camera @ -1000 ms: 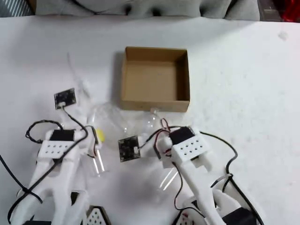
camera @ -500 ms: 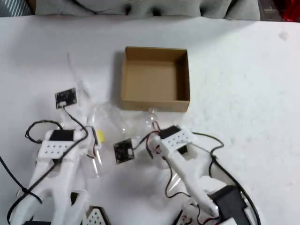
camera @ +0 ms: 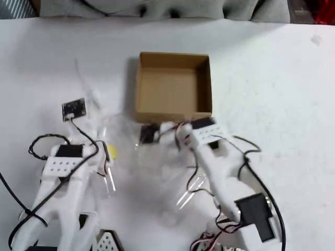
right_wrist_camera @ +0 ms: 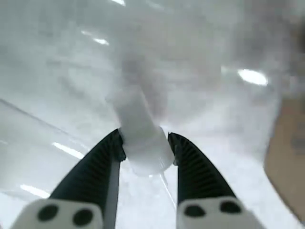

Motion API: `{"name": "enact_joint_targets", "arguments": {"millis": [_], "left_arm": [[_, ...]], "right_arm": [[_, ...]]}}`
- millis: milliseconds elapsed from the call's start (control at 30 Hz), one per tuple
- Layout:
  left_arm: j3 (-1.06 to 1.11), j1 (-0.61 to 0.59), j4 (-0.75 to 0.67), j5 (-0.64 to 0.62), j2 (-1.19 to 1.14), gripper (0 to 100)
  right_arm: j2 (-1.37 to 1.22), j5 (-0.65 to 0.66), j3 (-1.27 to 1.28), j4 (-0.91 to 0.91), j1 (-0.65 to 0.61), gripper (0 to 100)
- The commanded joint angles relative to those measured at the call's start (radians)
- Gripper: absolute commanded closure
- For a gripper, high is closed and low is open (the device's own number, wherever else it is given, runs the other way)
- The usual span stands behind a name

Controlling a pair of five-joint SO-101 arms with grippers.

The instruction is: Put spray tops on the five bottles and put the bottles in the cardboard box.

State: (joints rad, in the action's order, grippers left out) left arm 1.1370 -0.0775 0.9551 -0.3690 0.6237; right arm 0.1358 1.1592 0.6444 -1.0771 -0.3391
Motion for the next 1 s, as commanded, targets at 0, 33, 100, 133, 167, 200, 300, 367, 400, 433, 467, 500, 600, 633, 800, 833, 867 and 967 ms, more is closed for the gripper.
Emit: {"name": "enact_joint_targets", "arguments": {"millis": [0,33,100,133,167,200,300,367,400,433,467,500,600,633,800,833,867,967], "left_arm": [[-0.068,-0.002,0.003,0.011,0.010,98],[-0.071,-0.001,0.005,0.011,0.010,98],[-0.098,-0.002,0.009,0.011,0.025,98],[-0.117,-0.007,0.020,0.009,0.044,98],[-0.135,-0.007,0.040,0.009,0.071,98],[-0.149,-0.005,0.064,0.009,0.105,98],[-0.164,0.027,0.101,0.012,0.237,98],[-0.163,0.065,0.101,0.012,0.329,98],[-0.163,0.084,0.101,0.014,0.372,98],[-0.163,0.099,0.101,0.014,0.417,98],[-0.163,0.113,0.100,0.015,0.456,98],[-0.163,0.127,0.097,0.018,0.496,98],[-0.161,0.157,0.057,0.107,0.601,98],[-0.161,0.162,0.048,0.152,0.633,98],[-0.100,0.196,-0.077,0.236,0.751,98],[-0.063,0.199,-0.120,0.238,0.774,98],[-0.017,0.203,-0.169,0.238,0.797,98],[0.143,0.202,-0.339,0.238,0.874,98]], "right_arm": [[0.073,-0.172,-0.138,-0.071,0.122,98.3],[0.079,-0.229,-0.163,-0.077,0.156,98.3],[0.096,-0.347,-0.203,-0.085,0.222,98.3],[0.101,-0.410,-0.221,-0.085,0.254,98.3],[0.105,-0.476,-0.235,-0.085,0.285,98.3],[0.113,-0.540,-0.245,-0.085,0.314,98.3],[0.150,-0.717,-0.264,-0.085,0.383,98.3],[0.191,-0.842,-0.265,-0.087,0.409,98.3],[0.219,-0.902,-0.265,-0.087,0.415,98.3],[0.246,-0.956,-0.265,-0.087,0.418,98.3],[0.274,-1.002,-0.264,-0.087,0.420,98.3],[0.303,-1.040,-0.264,-0.087,0.415,98.1],[0.383,-1.073,-0.269,-0.073,0.390,98.1],[0.407,-1.066,-0.269,-0.058,0.366,98.1],[0.472,-1.068,-0.262,0.041,0.254,98.1],[0.478,-1.069,-0.267,0.048,0.232,98.2],[0.486,-1.069,-0.272,0.050,0.203,98.2],[0.512,-1.071,-0.290,0.085,0.110,98.2]]}}
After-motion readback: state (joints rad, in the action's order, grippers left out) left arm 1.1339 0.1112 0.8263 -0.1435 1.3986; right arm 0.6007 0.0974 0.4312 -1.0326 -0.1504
